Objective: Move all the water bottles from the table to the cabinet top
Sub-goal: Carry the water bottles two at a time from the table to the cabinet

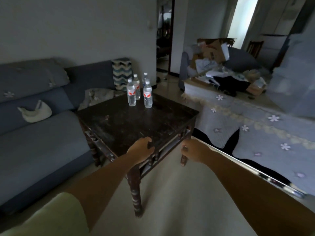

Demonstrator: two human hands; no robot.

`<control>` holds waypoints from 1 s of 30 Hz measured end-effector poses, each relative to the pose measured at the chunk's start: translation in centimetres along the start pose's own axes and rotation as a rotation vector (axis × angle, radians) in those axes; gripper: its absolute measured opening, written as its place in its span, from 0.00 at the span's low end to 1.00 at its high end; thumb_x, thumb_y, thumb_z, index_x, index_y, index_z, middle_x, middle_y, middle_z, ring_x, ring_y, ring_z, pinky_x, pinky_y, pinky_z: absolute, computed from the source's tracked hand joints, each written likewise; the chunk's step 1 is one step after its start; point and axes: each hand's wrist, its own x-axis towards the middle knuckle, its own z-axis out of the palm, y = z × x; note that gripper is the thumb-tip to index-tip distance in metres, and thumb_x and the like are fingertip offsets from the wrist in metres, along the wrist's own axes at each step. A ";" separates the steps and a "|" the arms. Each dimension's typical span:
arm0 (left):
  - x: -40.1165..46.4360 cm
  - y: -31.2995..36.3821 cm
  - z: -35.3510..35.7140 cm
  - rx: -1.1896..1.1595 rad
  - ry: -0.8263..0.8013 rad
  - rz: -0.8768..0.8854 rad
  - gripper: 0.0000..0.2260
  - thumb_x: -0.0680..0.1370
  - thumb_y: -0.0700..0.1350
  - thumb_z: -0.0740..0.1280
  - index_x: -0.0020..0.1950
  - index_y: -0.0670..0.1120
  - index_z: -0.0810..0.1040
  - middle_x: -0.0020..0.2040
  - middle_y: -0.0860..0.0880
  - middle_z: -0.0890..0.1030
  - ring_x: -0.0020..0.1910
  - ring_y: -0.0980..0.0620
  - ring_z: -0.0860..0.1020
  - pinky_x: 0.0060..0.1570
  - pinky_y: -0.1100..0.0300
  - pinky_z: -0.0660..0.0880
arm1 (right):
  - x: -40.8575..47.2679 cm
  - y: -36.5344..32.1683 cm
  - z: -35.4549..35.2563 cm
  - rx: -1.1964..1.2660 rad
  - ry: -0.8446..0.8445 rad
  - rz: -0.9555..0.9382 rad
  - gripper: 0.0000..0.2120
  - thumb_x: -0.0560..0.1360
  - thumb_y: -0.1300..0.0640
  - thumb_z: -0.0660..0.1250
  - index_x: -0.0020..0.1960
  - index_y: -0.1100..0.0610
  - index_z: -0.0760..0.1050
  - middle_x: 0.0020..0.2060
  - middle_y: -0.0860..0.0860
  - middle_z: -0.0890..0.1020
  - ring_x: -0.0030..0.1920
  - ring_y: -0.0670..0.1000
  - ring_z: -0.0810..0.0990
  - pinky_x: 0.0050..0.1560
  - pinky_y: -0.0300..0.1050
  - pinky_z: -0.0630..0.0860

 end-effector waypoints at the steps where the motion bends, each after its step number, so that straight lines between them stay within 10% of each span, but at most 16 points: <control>1: 2.1 -0.3 -0.6 -0.010 0.007 -0.010 0.21 0.79 0.51 0.63 0.70 0.46 0.69 0.65 0.43 0.74 0.64 0.43 0.74 0.60 0.54 0.71 | 2.0 0.0 -0.8 0.005 -0.001 -0.007 0.12 0.79 0.53 0.60 0.56 0.59 0.75 0.54 0.57 0.79 0.57 0.57 0.78 0.56 0.46 0.71; 30: 42.5 -6.7 -1.3 -0.190 0.215 -0.572 0.22 0.78 0.53 0.64 0.71 0.47 0.68 0.64 0.45 0.75 0.60 0.46 0.76 0.57 0.56 0.74 | 53.6 5.9 -8.1 -0.034 -0.205 -0.310 0.26 0.76 0.43 0.65 0.69 0.54 0.67 0.62 0.53 0.75 0.62 0.54 0.76 0.59 0.49 0.75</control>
